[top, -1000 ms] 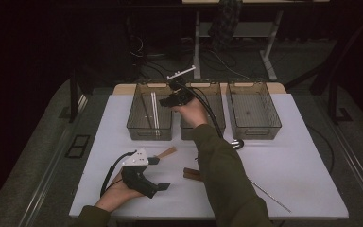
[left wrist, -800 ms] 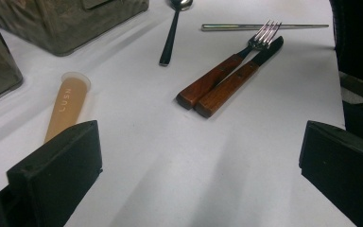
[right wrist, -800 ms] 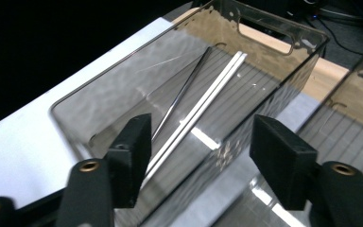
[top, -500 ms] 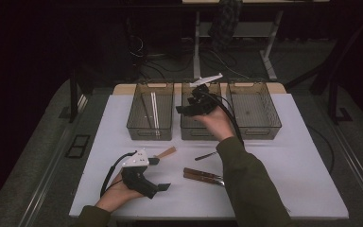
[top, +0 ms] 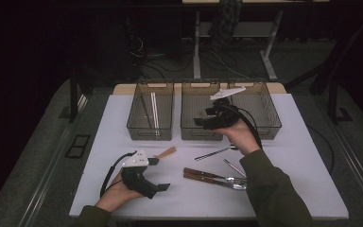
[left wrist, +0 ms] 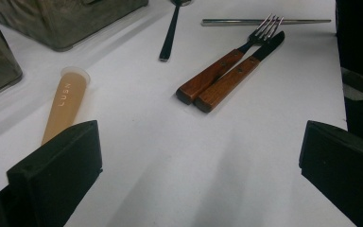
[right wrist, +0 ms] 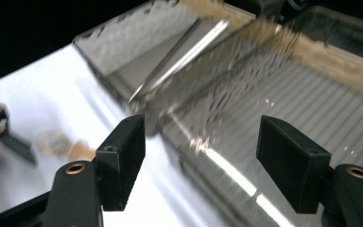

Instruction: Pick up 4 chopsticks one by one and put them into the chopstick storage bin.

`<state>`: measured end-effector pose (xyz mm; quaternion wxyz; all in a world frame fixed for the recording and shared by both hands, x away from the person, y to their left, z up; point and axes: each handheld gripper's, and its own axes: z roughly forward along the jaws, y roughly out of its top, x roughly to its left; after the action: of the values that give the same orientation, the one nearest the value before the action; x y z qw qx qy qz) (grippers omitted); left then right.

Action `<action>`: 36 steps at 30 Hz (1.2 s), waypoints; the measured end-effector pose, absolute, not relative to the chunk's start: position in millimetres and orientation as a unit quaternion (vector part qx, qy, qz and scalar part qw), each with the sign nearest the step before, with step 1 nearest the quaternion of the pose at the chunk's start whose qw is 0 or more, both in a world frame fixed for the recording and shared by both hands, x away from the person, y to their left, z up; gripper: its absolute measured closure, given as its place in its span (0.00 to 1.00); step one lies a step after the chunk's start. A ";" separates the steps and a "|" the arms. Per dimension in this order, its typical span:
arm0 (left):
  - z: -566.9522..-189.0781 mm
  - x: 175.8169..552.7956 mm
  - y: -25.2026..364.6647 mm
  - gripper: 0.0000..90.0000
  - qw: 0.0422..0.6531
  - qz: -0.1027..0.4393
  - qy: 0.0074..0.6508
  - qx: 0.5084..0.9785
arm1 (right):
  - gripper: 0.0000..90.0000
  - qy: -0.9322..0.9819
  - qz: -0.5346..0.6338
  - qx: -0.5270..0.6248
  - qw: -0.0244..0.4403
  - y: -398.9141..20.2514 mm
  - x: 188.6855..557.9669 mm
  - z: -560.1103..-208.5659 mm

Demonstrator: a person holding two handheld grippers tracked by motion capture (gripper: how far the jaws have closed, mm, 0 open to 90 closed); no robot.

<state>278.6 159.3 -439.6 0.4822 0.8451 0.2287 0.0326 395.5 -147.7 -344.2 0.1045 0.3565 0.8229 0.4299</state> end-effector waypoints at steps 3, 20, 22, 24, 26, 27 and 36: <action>-439.7 278.6 159.7 0.00 0.483 0.031 0.230 0.844 | 0.35 0.823 0.429 0.358 0.103 -158.8 386.5 -345.6; -441.7 279.0 158.8 0.00 0.477 0.032 0.231 0.848 | 0.40 0.816 0.423 0.376 0.120 -235.2 329.9 -364.9; -441.6 279.5 159.3 0.00 0.477 0.033 0.234 0.846 | 0.44 0.816 0.419 0.380 0.116 -243.6 322.7 -371.3; -441.7 279.7 159.5 0.00 0.478 0.033 0.234 0.846 | 0.49 0.816 0.416 0.387 0.108 -251.6 316.9 -378.2; -441.7 279.6 159.5 0.00 0.478 0.033 0.234 0.846 | 0.50 0.816 0.414 0.390 0.099 -258.0 312.9 -383.9; -441.6 279.3 159.4 0.00 0.476 0.034 0.234 0.847 | 0.50 0.818 0.412 0.389 0.099 -260.7 310.4 -386.0; -440.2 276.2 160.7 0.00 0.476 0.037 0.232 0.847 | 0.55 0.822 0.413 0.380 0.098 -284.3 284.0 -400.7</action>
<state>276.2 160.7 -440.2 0.4760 0.8475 0.2319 0.0373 284.0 -284.3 -400.7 0.0975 0.3800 0.8220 0.4128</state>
